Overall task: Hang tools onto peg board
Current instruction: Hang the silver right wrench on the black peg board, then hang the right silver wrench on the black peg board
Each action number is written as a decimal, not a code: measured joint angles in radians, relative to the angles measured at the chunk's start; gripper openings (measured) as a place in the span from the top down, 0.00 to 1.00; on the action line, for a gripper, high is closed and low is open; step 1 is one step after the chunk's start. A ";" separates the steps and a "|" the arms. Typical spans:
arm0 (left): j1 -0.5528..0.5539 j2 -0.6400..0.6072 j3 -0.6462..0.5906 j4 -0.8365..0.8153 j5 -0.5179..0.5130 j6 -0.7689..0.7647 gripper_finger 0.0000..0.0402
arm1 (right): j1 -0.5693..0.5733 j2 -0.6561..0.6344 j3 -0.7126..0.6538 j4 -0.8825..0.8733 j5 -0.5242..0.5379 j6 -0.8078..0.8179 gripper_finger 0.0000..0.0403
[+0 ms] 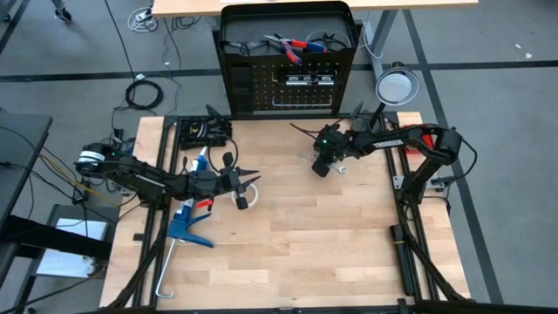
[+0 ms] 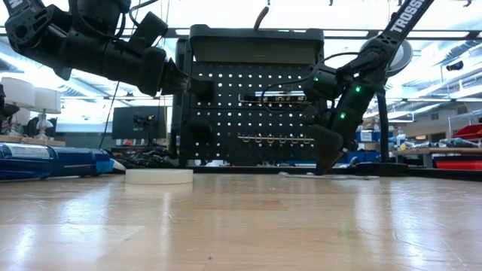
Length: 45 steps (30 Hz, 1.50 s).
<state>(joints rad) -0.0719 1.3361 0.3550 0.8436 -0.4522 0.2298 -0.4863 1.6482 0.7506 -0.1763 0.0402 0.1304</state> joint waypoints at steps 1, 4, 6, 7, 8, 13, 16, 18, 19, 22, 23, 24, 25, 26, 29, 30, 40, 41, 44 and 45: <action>0.000 0.000 0.000 0.000 0.000 0.000 0.81 | 0.004 0.000 0.000 0.001 -0.002 -0.001 0.98; 0.000 0.000 0.000 0.000 0.000 -0.006 0.81 | 0.008 0.002 -0.001 0.004 -0.035 -0.003 0.98; 0.000 0.000 0.000 0.000 0.000 -0.015 0.81 | 0.008 0.001 -0.001 0.004 -0.061 -0.003 0.99; 0.000 0.000 0.000 0.000 0.000 -0.022 0.81 | 0.008 -0.001 -0.001 0.004 -0.067 -0.002 0.99; 0.000 0.000 0.000 0.000 0.000 -0.024 0.81 | 0.009 -0.005 -0.002 0.002 -0.070 0.001 0.98; 0.000 0.000 0.000 -0.001 0.000 -0.025 0.81 | 0.011 -0.057 -0.006 -0.020 -0.074 0.000 0.91; 0.000 0.000 0.000 -0.001 0.000 -0.025 0.81 | 0.018 -0.096 -0.006 -0.034 -0.031 -0.002 0.89; 0.000 0.000 0.000 -0.001 0.000 -0.025 0.81 | 0.023 -0.111 -0.005 -0.034 -0.004 -0.007 0.89; 0.000 0.000 0.000 -0.001 0.000 -0.025 0.81 | 0.026 -0.113 -0.004 -0.033 0.012 -0.011 0.89; 0.000 0.000 0.000 -0.001 0.000 -0.024 0.81 | 0.029 -0.099 -0.004 -0.041 0.075 -0.019 0.90; 0.000 0.000 0.000 -0.001 0.000 -0.024 0.81 | 0.029 -0.089 -0.004 -0.040 0.086 -0.019 0.90; 0.000 0.000 0.000 -0.001 0.000 -0.024 0.81 | 0.029 -0.078 -0.004 -0.038 0.090 -0.019 0.90; 0.000 0.000 0.000 -0.002 0.000 -0.024 0.81 | 0.029 -0.067 -0.004 -0.028 0.090 -0.021 0.91; 0.000 0.000 0.000 -0.001 0.000 -0.025 0.81 | 0.028 -0.056 -0.004 -0.013 0.090 -0.021 0.91; 0.000 0.000 0.000 -0.002 0.000 -0.025 0.81 | 0.034 -0.026 -0.003 0.034 0.089 -0.021 0.91; 0.000 0.000 0.000 -0.001 0.000 -0.025 0.81 | 0.035 -0.016 -0.003 0.046 0.084 -0.022 0.91; 0.000 0.000 0.000 -0.002 0.000 -0.021 0.81 | 0.123 0.071 0.000 0.262 -0.042 0.005 0.90; 0.000 0.000 0.000 -0.002 0.000 -0.022 0.81 | 0.138 0.070 0.003 0.270 -0.042 0.005 0.91; 0.000 0.000 0.000 -0.002 0.000 -0.022 0.81 | 0.179 0.070 0.032 0.293 -0.044 0.005 0.92; 0.000 0.000 0.000 -0.002 0.000 -0.022 0.81 | 0.193 0.070 0.045 0.293 -0.044 0.005 0.92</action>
<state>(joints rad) -0.0719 1.3361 0.3550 0.8417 -0.4526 0.2077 -0.2932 1.7184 0.7954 0.1170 -0.0040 0.1353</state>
